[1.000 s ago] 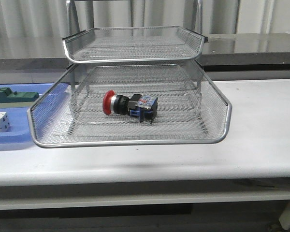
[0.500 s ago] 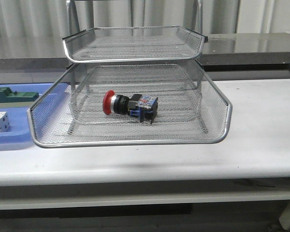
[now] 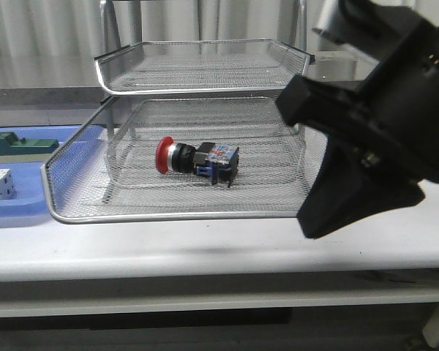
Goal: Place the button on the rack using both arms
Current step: 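Reach the right gripper to the front edge of the middle tray, then push the middle tray back into the rack with the right gripper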
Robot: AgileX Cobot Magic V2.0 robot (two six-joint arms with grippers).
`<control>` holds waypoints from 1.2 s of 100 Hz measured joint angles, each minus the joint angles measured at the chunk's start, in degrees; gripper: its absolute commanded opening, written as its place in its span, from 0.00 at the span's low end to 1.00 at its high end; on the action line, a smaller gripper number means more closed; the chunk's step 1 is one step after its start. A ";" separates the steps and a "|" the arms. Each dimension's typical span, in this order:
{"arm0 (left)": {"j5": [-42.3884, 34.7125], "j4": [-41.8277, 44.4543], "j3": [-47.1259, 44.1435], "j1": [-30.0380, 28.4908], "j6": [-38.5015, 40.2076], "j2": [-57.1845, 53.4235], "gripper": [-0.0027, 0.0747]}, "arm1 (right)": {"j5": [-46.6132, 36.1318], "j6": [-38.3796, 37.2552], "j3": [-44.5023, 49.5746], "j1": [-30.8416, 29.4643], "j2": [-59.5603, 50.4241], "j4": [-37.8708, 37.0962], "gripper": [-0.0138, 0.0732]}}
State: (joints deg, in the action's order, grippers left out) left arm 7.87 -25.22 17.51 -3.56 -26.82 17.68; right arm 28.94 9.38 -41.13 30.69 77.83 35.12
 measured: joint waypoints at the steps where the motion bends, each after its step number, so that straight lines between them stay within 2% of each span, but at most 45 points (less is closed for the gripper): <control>1: 0.00 0.00 0.00 0.00 0.00 0.00 0.01 | -0.14 0.00 0.00 0.16 0.21 -0.01 0.08; 37: 0.00 0.00 0.00 0.00 0.00 0.00 0.01 | -8.08 0.00 0.00 7.90 8.78 2.95 0.08; 69: 0.00 0.00 0.00 0.00 0.00 0.00 0.01 | -12.69 0.00 -2.39 8.30 14.33 4.06 0.08; 120: 0.00 0.00 0.00 0.00 0.00 0.00 0.01 | -14.95 1.61 -14.38 8.33 24.53 2.49 0.08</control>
State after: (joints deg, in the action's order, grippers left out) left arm 7.87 -25.22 17.51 -3.56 -26.82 17.68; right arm 13.99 10.99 -55.51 39.02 102.36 37.61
